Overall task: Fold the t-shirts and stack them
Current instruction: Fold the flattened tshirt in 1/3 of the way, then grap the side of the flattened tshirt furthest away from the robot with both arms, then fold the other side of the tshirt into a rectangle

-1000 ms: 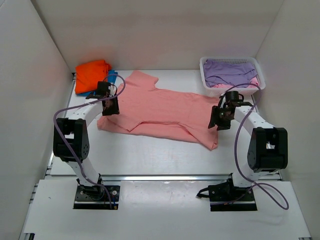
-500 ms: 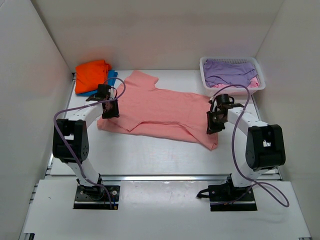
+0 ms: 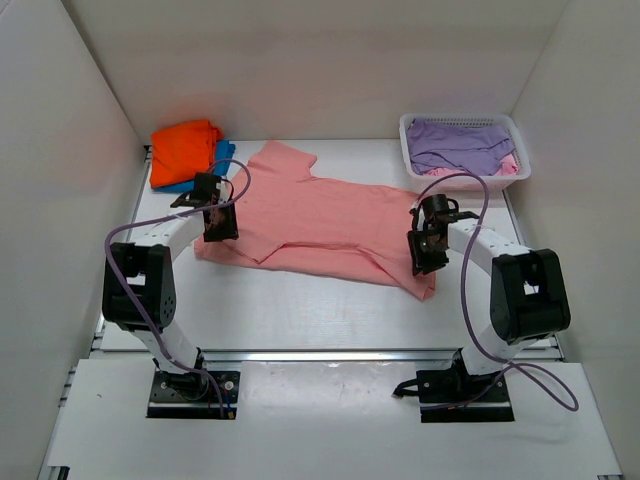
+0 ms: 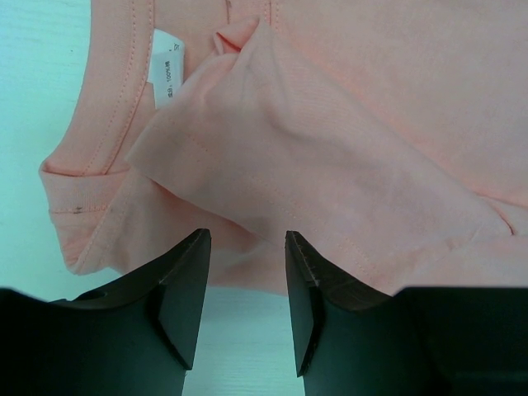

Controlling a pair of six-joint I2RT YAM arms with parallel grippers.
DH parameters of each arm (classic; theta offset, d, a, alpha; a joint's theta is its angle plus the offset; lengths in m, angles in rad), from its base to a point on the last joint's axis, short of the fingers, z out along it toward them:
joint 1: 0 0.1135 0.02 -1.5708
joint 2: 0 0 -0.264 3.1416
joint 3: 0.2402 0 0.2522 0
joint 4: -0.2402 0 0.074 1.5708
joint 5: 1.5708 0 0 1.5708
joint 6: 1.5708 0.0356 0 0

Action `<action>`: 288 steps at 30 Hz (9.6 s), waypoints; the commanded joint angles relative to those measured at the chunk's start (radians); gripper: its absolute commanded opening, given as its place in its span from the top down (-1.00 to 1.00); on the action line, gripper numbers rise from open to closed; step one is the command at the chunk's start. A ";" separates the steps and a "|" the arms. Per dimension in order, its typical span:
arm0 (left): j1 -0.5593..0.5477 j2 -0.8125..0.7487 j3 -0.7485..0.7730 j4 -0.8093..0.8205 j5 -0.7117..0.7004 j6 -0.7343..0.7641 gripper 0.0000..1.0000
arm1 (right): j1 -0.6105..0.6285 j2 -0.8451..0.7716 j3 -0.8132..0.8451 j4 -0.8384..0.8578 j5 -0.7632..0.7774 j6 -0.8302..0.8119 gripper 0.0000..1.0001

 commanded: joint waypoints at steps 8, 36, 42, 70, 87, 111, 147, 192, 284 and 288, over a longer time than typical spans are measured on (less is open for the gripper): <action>0.003 -0.094 -0.039 0.021 0.030 -0.004 -0.06 | 0.009 -0.051 0.007 -0.001 0.061 -0.040 0.98; -0.006 -0.187 -0.105 0.040 0.066 -0.018 -0.08 | -0.212 -0.024 0.266 -0.081 -0.115 0.044 0.87; -0.014 -0.131 -0.079 0.018 0.032 0.017 -0.11 | -0.143 0.044 0.382 -0.141 0.034 0.083 0.68; -0.042 0.360 0.341 0.224 0.138 -0.130 -0.11 | -0.181 0.226 0.253 0.141 -0.159 -0.081 0.57; -0.039 0.454 0.431 0.180 0.130 -0.172 -0.04 | -0.220 -0.014 0.118 -0.012 -0.239 0.057 1.00; 0.009 0.362 0.377 0.170 0.118 -0.119 -0.11 | -0.232 0.133 0.206 -0.150 0.060 0.047 1.00; -0.322 0.094 -0.025 -0.299 -0.163 0.069 0.20 | -0.025 0.088 0.001 -0.013 -0.122 0.198 0.03; -0.025 0.510 0.668 0.130 0.024 0.229 -0.37 | -0.240 -0.251 -0.049 0.221 -0.282 0.276 0.07; 0.023 -0.653 -0.422 -0.026 -0.132 0.025 0.19 | -0.416 -0.540 -0.318 0.166 -0.194 0.336 0.35; -0.003 -0.651 -0.407 -0.034 -0.067 0.000 0.20 | -0.393 -0.564 -0.309 0.238 -0.182 0.327 0.16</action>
